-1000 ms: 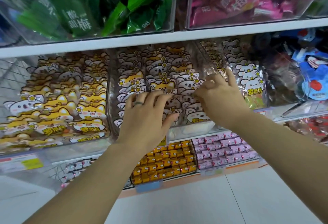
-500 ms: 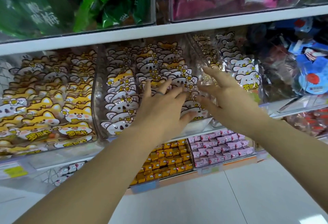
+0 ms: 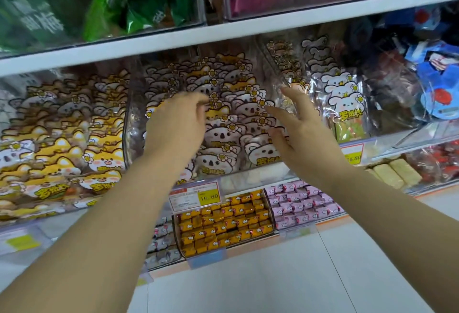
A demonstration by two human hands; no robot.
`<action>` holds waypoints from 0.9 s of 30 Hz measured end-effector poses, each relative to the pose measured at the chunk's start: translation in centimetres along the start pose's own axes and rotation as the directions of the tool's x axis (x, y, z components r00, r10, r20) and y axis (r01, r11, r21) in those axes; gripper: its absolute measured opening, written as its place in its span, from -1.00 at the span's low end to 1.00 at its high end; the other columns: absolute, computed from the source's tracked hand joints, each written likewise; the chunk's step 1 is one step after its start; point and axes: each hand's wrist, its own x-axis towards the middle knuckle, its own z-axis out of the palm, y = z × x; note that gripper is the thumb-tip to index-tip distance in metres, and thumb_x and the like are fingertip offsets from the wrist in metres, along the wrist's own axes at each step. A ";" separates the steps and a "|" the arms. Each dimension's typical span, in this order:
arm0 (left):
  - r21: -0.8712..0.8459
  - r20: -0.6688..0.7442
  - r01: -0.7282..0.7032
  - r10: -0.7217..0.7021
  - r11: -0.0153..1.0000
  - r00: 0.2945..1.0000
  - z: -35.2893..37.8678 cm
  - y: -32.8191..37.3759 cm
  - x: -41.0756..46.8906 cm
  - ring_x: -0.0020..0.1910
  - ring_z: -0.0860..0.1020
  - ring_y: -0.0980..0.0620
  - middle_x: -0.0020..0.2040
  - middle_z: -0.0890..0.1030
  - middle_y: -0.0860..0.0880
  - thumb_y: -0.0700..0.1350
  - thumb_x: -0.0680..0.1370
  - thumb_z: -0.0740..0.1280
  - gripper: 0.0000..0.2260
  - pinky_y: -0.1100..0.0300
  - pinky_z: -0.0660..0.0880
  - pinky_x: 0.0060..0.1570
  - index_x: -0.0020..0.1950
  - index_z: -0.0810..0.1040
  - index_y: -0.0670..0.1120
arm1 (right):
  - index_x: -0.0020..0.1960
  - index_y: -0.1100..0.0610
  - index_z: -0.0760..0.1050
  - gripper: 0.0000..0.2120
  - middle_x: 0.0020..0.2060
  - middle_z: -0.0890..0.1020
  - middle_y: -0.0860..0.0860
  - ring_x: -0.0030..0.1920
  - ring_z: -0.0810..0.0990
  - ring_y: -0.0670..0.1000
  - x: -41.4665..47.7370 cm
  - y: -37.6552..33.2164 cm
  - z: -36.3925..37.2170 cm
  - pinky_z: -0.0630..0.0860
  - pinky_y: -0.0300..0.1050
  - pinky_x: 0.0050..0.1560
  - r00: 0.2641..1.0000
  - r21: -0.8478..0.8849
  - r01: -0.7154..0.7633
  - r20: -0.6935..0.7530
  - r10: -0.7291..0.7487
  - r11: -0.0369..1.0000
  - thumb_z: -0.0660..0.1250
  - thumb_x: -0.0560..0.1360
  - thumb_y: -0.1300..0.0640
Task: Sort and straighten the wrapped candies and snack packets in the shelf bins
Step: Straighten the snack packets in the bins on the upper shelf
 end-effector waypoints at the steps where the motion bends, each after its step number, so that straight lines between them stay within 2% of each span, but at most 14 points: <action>1: 0.010 0.003 0.026 -0.026 1.000 1.000 0.2 -0.8 0.4 0.13 0.53 -0.10 0.19 0.58 -0.07 -0.14 0.60 0.21 -0.76 -0.03 0.49 0.12 0.22 0.57 -0.02 | 0.30 0.18 0.45 -0.66 0.42 0.24 0.14 0.37 0.34 0.14 0.0 0.0 0.1 0.55 -0.02 -0.09 1.000 0.001 -0.001 -0.007 0.001 1.000 0.25 0.55 0.13; 5: 0.031 -0.058 0.006 -0.004 0.999 0.998 1.0 -1.6 0.7 0.06 0.55 -0.11 0.11 0.60 -0.10 -0.15 0.57 0.27 -0.81 -0.01 0.51 0.04 0.14 0.61 -0.08 | 0.30 0.19 0.46 -0.66 0.43 0.24 0.14 0.43 0.26 0.14 0.0 -0.1 0.2 0.57 0.00 -0.10 1.000 -0.013 0.005 -0.020 -0.005 1.000 0.25 0.55 0.13; 8: 0.022 -0.145 0.017 -0.013 1.000 0.989 1.1 -2.0 0.9 -0.06 0.56 -0.18 -0.05 0.62 -0.15 -0.10 0.61 0.19 -0.77 -0.03 0.48 -0.11 0.04 0.62 -0.14 | 0.29 0.19 0.46 -0.66 0.43 0.24 0.13 0.45 0.23 0.12 0.0 -0.1 0.2 0.57 0.01 -0.08 1.000 -0.020 0.003 -0.020 -0.003 1.000 0.25 0.55 0.13; 10: -0.007 -0.149 0.041 -0.042 0.999 0.988 1.2 -2.0 1.0 -0.09 0.57 -0.17 -0.08 0.64 -0.15 -0.10 0.61 0.19 -0.77 -0.03 0.50 -0.11 0.02 0.63 -0.14 | 0.29 0.20 0.46 -0.66 0.43 0.23 0.14 0.43 0.26 0.15 0.0 0.0 0.3 0.56 0.00 -0.08 1.000 -0.022 0.005 -0.018 -0.006 1.000 0.25 0.54 0.14; 14: -0.042 -0.030 0.074 -0.076 0.996 0.997 1.1 -1.7 1.2 -0.08 0.58 -0.15 -0.02 0.64 -0.15 -0.19 0.58 0.26 -0.81 -0.07 0.53 -0.04 -0.11 0.66 -0.12 | 0.30 0.20 0.45 -0.65 0.43 0.24 0.14 0.27 0.46 0.22 0.1 0.0 0.5 0.52 -0.08 -0.20 1.000 -0.029 -0.003 -0.013 0.003 1.000 0.27 0.53 0.15; 18: -0.068 0.095 0.170 -0.163 0.983 0.982 0.3 -1.3 1.9 0.00 0.57 -0.09 -0.01 0.64 -0.09 -0.21 0.58 0.26 -0.81 0.02 0.51 0.08 -0.09 0.66 -0.06 | 0.29 0.20 0.45 -0.65 0.42 0.24 0.14 0.21 0.50 0.25 0.0 0.0 0.6 0.43 -0.16 -0.24 1.000 -0.025 -0.010 -0.017 0.010 1.000 0.28 0.52 0.17; 21: -0.049 0.119 0.220 -0.213 0.974 0.970 0.4 -1.2 2.3 0.01 0.57 -0.07 0.05 0.63 -0.04 -0.25 0.57 0.25 -0.77 0.03 0.51 0.10 -0.13 0.65 -0.01 | 0.30 0.19 0.45 -0.65 0.43 0.24 0.13 0.24 0.48 0.23 0.0 -0.1 0.6 0.48 -0.16 -0.24 1.000 -0.026 -0.011 -0.014 0.010 1.000 0.28 0.53 0.17; 24: -0.042 -0.002 0.160 -0.160 0.986 0.987 1.4 -1.2 1.7 0.02 0.56 -0.12 0.12 0.59 -0.11 -0.25 0.56 0.25 -0.80 0.00 0.50 0.08 -0.10 0.64 -0.04 | 0.31 0.19 0.45 -0.64 0.43 0.23 0.13 0.19 0.51 0.25 0.0 -0.1 0.5 0.40 -0.21 -0.24 1.000 -0.041 -0.016 -0.006 0.016 0.999 0.28 0.53 0.16; 27: -0.075 -0.149 0.060 -0.070 0.995 0.986 1.9 -1.6 1.1 0.06 0.51 -0.12 0.09 0.55 -0.13 -0.22 0.57 0.26 -0.84 0.13 0.38 0.05 -0.02 0.63 -0.12 | 0.31 0.20 0.45 -0.64 0.43 0.24 0.15 0.15 0.53 0.25 0.1 -0.1 0.4 0.39 -0.20 -0.21 1.000 -0.039 -0.015 -0.004 0.014 0.999 0.28 0.53 0.16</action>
